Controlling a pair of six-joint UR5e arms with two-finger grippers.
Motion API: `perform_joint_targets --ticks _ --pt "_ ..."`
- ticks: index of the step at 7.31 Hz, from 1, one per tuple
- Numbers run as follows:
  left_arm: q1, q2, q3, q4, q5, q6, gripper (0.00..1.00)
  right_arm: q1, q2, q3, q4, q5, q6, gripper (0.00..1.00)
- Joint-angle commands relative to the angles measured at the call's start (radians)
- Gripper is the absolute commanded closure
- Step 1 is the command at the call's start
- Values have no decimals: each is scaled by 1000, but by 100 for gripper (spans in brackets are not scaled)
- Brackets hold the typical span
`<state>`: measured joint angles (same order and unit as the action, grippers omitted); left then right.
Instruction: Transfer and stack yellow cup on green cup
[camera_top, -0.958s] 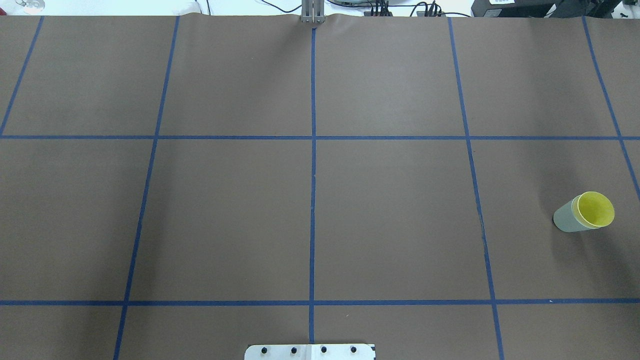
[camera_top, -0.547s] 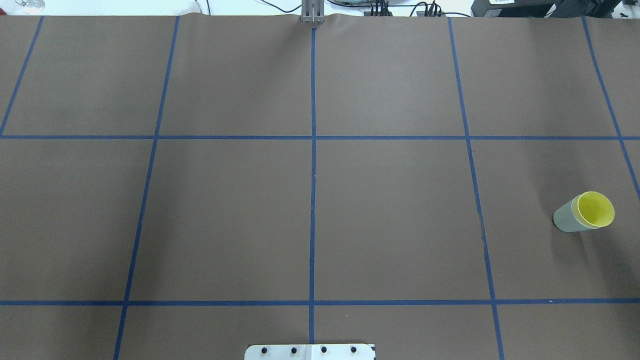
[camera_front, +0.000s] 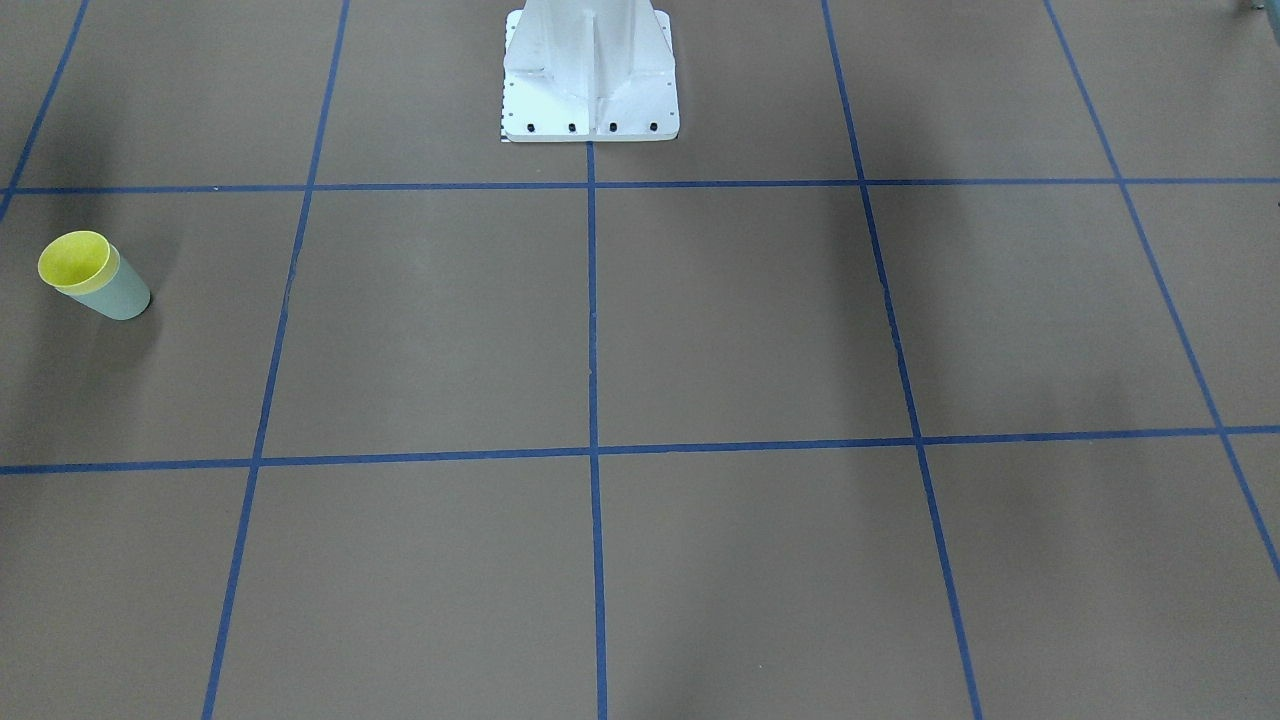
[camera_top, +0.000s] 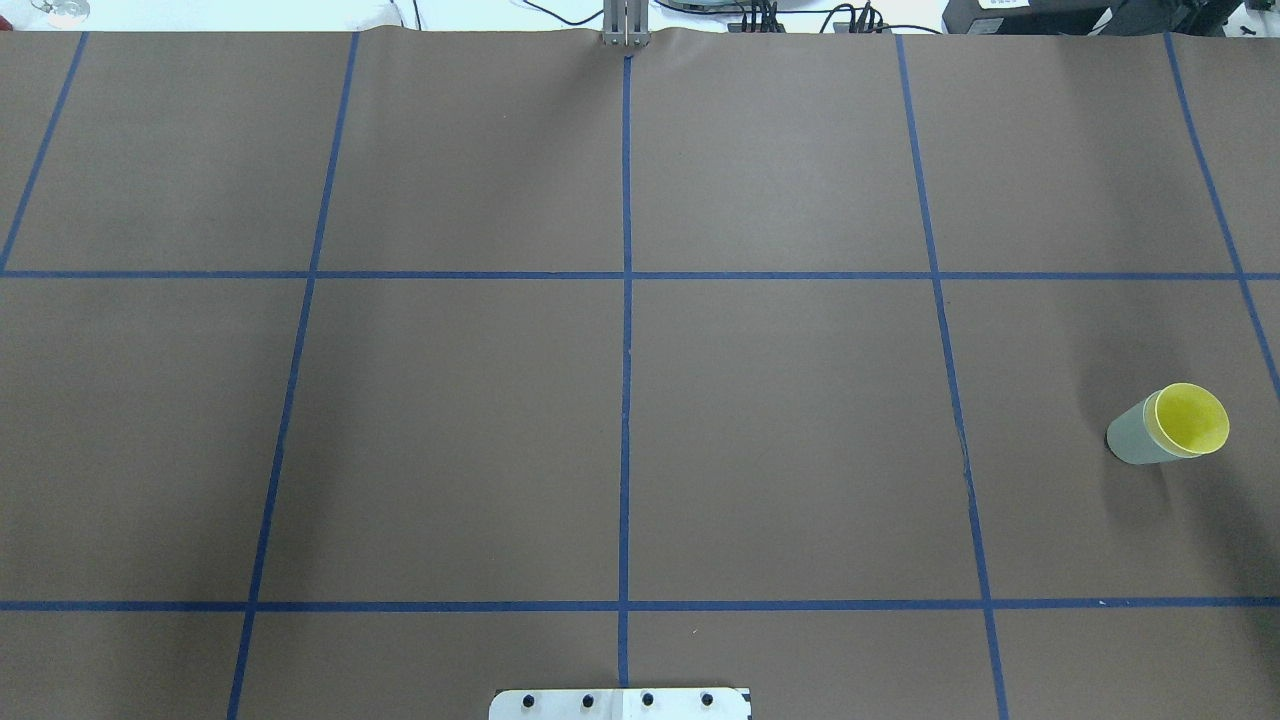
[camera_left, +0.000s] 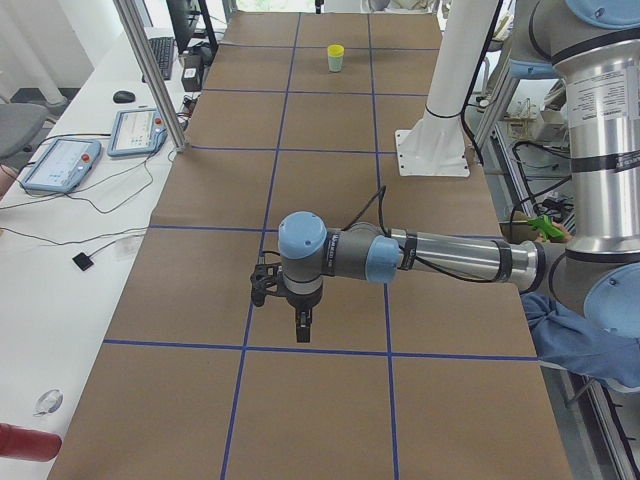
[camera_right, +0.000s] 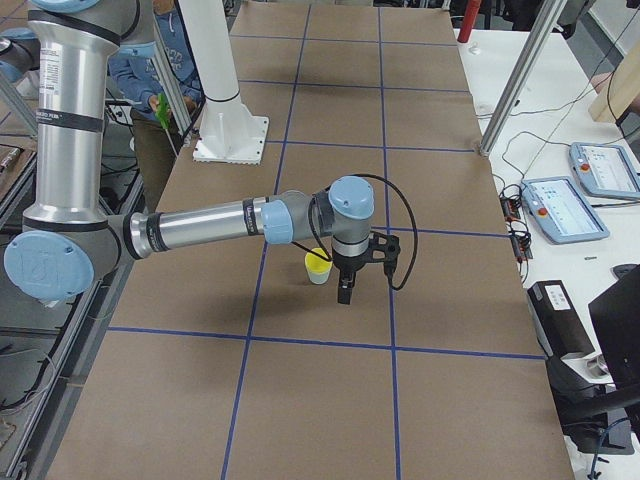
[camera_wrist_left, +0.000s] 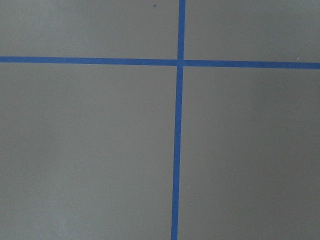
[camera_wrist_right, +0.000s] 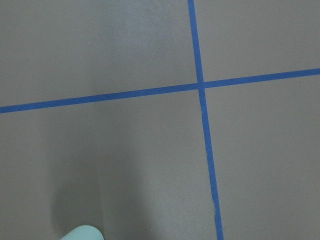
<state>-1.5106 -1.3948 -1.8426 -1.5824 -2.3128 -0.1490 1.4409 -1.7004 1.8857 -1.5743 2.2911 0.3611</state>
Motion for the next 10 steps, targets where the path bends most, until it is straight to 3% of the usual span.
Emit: perform_joint_targets --ticks 1,10 --pt "1 0 -1 2 -3 -4 0 1 -2 6 -4 8 1 0" --pt "1 3 -4 -8 -11 -17 0 -2 1 -54 -3 10 4 0"
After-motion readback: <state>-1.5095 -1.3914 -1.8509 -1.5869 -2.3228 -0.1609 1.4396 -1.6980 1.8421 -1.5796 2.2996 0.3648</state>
